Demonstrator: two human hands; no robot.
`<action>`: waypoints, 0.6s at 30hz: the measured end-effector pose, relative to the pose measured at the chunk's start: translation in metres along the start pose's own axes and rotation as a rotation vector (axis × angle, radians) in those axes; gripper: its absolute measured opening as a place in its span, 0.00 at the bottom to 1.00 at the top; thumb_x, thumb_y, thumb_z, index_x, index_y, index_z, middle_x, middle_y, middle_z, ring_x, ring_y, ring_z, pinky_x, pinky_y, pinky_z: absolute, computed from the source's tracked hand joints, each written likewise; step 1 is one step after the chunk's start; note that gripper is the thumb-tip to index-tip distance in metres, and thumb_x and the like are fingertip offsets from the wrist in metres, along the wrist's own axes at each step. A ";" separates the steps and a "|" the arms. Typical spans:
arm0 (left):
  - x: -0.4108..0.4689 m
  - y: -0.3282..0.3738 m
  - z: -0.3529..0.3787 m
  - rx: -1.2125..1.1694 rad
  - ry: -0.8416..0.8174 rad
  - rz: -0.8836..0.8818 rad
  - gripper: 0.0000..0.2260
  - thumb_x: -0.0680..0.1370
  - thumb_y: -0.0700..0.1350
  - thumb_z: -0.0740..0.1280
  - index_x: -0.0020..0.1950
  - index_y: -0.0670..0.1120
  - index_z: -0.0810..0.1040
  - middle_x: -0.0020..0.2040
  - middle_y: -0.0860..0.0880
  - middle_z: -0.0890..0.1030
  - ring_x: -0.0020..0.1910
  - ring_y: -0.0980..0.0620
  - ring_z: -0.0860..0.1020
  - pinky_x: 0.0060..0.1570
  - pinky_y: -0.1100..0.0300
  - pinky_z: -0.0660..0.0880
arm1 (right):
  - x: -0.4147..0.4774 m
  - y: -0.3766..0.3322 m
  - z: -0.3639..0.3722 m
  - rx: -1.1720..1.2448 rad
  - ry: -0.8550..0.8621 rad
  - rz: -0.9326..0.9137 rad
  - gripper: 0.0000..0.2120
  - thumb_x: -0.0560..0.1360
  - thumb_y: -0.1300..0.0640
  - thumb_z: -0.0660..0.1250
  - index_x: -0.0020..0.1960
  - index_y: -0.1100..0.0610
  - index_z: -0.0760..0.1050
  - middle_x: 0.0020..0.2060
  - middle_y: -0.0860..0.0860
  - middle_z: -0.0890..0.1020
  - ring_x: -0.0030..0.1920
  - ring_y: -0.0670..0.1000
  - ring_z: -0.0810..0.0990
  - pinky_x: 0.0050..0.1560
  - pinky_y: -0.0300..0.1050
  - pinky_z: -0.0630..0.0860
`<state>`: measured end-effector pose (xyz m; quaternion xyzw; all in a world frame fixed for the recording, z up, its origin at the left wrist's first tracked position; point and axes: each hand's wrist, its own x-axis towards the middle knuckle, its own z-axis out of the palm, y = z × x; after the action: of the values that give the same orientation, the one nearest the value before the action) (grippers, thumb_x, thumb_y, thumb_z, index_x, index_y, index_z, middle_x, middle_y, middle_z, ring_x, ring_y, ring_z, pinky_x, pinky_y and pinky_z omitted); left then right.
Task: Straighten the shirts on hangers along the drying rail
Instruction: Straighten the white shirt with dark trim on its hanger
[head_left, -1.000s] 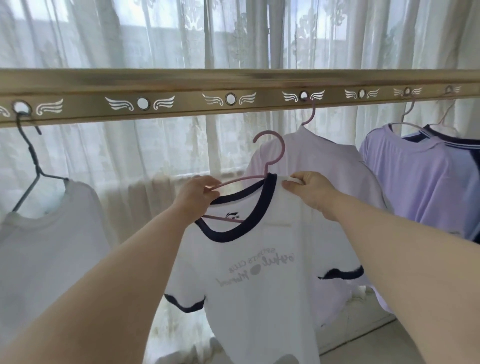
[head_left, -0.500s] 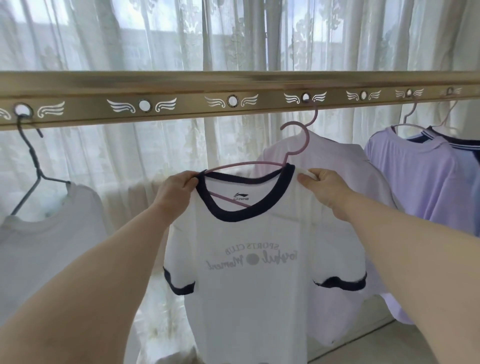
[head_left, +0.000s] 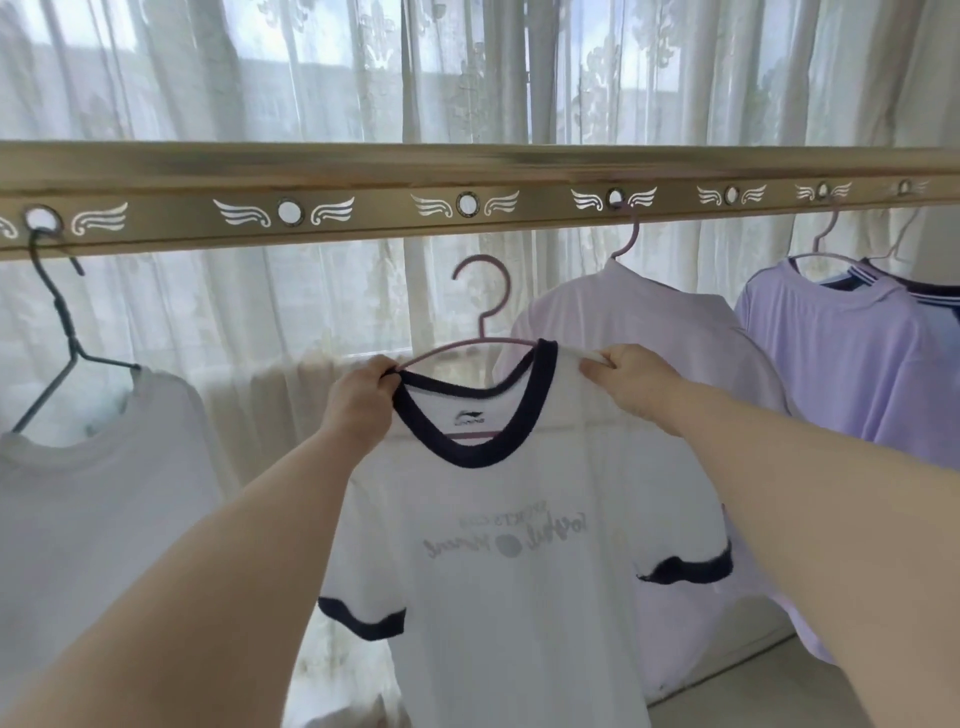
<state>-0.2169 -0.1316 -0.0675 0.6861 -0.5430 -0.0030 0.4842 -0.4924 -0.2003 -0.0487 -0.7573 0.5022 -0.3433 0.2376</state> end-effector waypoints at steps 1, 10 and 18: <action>0.001 -0.005 -0.002 -0.027 0.042 -0.041 0.09 0.81 0.42 0.57 0.50 0.47 0.77 0.39 0.49 0.75 0.40 0.48 0.72 0.40 0.57 0.67 | -0.001 0.006 -0.006 -0.059 0.004 0.034 0.16 0.80 0.47 0.58 0.39 0.56 0.73 0.35 0.50 0.74 0.38 0.52 0.72 0.44 0.46 0.69; -0.001 -0.001 0.010 -0.077 -0.075 -0.043 0.08 0.81 0.40 0.58 0.47 0.45 0.76 0.38 0.48 0.74 0.37 0.50 0.70 0.39 0.59 0.67 | -0.011 0.001 -0.004 -0.031 -0.027 -0.019 0.18 0.75 0.47 0.68 0.60 0.55 0.75 0.50 0.47 0.75 0.55 0.51 0.75 0.57 0.45 0.71; -0.004 0.004 0.015 -0.088 -0.059 -0.055 0.09 0.81 0.39 0.57 0.47 0.45 0.76 0.36 0.49 0.73 0.36 0.51 0.70 0.36 0.61 0.66 | -0.008 -0.023 -0.007 -0.020 -0.162 -0.110 0.09 0.76 0.48 0.66 0.47 0.53 0.79 0.41 0.47 0.78 0.46 0.48 0.76 0.47 0.39 0.70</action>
<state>-0.2300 -0.1381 -0.0747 0.6784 -0.5372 -0.0605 0.4975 -0.4859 -0.1837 -0.0300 -0.8112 0.4425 -0.2885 0.2507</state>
